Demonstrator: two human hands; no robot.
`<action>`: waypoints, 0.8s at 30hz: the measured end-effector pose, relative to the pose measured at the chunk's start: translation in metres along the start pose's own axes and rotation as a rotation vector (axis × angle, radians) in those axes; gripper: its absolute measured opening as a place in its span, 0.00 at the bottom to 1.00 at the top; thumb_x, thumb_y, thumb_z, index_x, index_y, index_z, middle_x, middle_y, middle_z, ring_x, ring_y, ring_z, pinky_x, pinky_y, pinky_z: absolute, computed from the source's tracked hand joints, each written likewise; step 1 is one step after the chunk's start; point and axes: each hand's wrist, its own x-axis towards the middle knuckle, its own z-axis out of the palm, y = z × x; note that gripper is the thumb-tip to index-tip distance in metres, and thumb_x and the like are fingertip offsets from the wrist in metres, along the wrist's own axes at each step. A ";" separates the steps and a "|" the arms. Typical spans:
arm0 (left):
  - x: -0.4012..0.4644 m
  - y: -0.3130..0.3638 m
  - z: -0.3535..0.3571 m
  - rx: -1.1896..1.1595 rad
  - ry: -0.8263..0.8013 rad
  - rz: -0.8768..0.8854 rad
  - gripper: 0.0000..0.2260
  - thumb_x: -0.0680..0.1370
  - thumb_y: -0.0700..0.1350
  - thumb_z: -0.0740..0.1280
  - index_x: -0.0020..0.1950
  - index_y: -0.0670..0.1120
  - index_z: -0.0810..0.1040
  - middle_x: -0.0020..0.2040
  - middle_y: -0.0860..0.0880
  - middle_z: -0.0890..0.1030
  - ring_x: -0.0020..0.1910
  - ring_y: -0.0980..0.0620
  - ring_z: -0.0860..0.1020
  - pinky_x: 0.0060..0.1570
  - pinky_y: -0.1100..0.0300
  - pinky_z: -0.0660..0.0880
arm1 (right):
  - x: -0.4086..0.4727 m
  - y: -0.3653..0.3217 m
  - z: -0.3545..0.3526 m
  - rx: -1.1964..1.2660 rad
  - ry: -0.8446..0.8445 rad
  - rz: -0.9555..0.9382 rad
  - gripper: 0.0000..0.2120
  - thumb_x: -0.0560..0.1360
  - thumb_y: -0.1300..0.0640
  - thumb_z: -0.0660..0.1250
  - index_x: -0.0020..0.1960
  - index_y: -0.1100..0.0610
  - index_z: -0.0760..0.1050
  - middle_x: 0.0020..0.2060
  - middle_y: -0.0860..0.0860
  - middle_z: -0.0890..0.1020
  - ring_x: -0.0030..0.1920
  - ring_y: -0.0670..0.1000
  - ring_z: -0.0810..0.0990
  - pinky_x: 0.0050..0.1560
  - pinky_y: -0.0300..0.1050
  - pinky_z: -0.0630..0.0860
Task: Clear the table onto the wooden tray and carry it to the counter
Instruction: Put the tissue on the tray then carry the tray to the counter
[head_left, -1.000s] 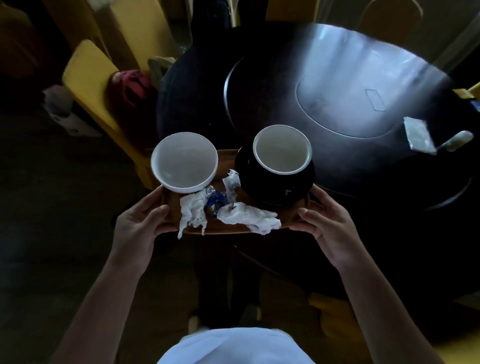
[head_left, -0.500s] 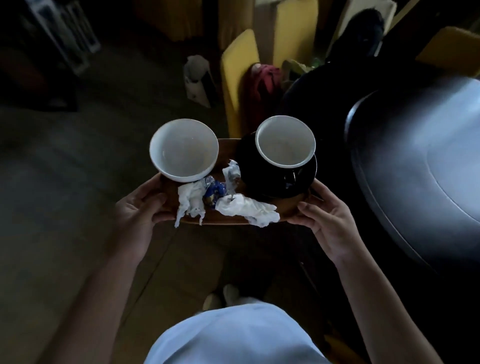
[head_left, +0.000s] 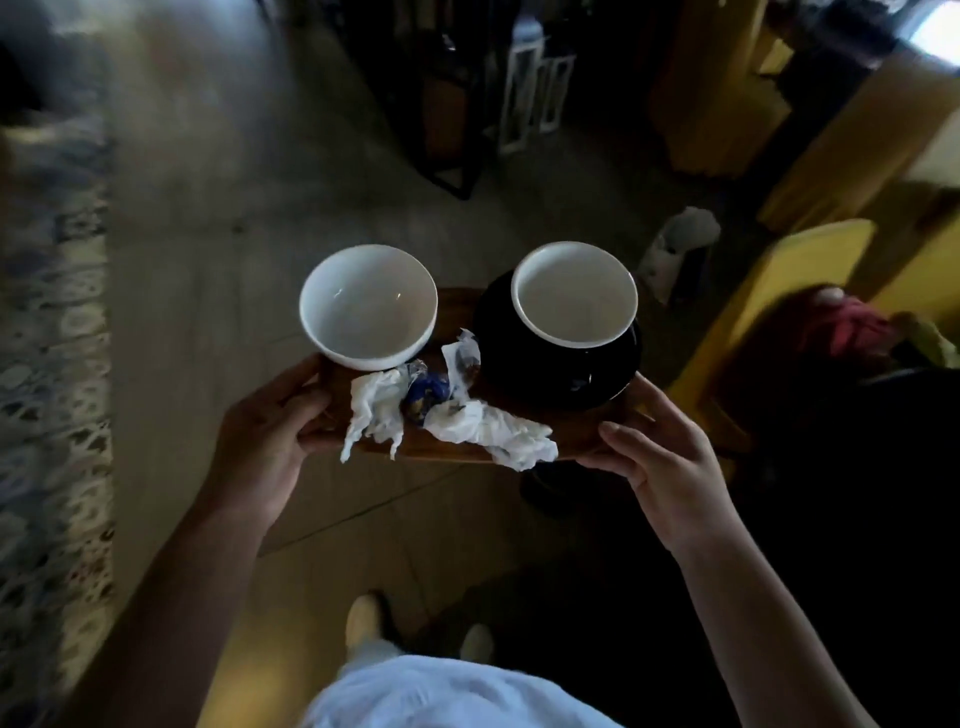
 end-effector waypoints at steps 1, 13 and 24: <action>-0.004 0.002 -0.015 -0.001 0.043 0.004 0.33 0.68 0.50 0.79 0.71 0.42 0.78 0.49 0.39 0.86 0.40 0.46 0.86 0.36 0.57 0.82 | 0.008 0.002 0.013 -0.012 -0.044 0.013 0.31 0.71 0.66 0.68 0.73 0.53 0.72 0.60 0.58 0.84 0.49 0.61 0.87 0.47 0.48 0.85; -0.038 0.039 -0.207 -0.061 0.434 0.096 0.17 0.81 0.36 0.64 0.69 0.43 0.77 0.38 0.51 0.87 0.34 0.56 0.85 0.34 0.62 0.82 | 0.071 0.051 0.220 -0.076 -0.340 0.069 0.29 0.71 0.66 0.70 0.72 0.55 0.74 0.61 0.61 0.83 0.54 0.66 0.85 0.48 0.55 0.85; -0.086 0.109 -0.398 -0.064 0.789 0.104 0.16 0.84 0.31 0.58 0.59 0.48 0.79 0.29 0.55 0.83 0.26 0.60 0.80 0.28 0.69 0.75 | 0.089 0.103 0.468 -0.106 -0.648 0.153 0.30 0.72 0.66 0.68 0.74 0.59 0.70 0.62 0.60 0.83 0.59 0.64 0.84 0.49 0.54 0.85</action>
